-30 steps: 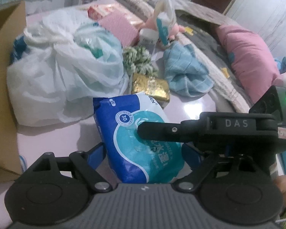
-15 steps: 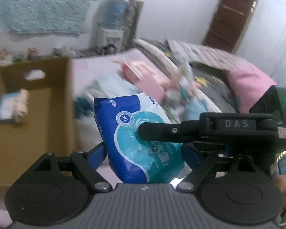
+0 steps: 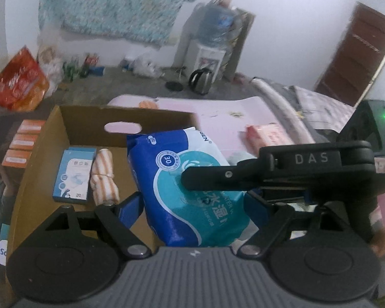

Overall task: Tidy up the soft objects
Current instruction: 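Carry the wipes pack with the left gripper into the cardboard box, then release the wipes pack in the box and withdraw the left gripper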

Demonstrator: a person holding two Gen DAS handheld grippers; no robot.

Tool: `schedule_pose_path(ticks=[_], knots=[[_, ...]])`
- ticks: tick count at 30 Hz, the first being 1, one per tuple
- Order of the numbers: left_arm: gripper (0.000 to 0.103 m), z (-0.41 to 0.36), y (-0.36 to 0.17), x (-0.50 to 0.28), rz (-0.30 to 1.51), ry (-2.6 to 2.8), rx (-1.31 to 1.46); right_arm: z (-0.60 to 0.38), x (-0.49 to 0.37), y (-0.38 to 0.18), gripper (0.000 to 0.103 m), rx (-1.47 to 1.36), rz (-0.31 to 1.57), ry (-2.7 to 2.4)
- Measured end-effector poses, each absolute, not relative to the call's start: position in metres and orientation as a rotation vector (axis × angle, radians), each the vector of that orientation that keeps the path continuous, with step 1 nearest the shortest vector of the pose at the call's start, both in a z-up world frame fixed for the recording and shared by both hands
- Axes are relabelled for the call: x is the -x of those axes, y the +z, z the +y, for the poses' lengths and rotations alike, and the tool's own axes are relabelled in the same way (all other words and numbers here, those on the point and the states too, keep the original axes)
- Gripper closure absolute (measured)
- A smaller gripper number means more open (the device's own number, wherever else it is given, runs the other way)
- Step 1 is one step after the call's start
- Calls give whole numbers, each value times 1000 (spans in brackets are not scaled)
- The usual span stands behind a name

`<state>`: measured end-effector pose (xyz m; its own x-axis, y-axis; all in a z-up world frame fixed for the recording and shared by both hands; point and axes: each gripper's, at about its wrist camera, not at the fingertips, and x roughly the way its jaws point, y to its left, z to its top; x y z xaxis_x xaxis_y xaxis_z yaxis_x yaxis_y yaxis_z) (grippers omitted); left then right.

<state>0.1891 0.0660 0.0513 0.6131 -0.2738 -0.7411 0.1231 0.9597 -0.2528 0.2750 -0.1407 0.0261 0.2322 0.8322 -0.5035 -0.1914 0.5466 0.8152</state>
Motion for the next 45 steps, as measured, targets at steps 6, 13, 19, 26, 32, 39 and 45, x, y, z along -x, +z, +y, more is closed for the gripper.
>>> schedule_pose_path(ticks=[6,13,19,26,32,39,45], knots=[[17,98,13,-250,1000,-233,269,-99,-321,6,60,-601,1243,682],[11,111,-19,-291,1033,-208,317,-77,-357,-13,41,-517,1283,613],[13,126,-37,-305,1084,-132,310,-76,-368,-13,19,-533,1245,618],[13,122,-27,-295,1059,-153,275,-91,-370,-6,20,-670,1200,661],[22,101,-23,-285,1078,-154,183,-133,-343,18,20,-762,1070,706],[26,81,-55,-278,1237,-143,142,-197,-270,23,20,-809,967,740],[26,71,-85,-291,1337,-68,141,-246,-211,1,20,-887,918,732]])
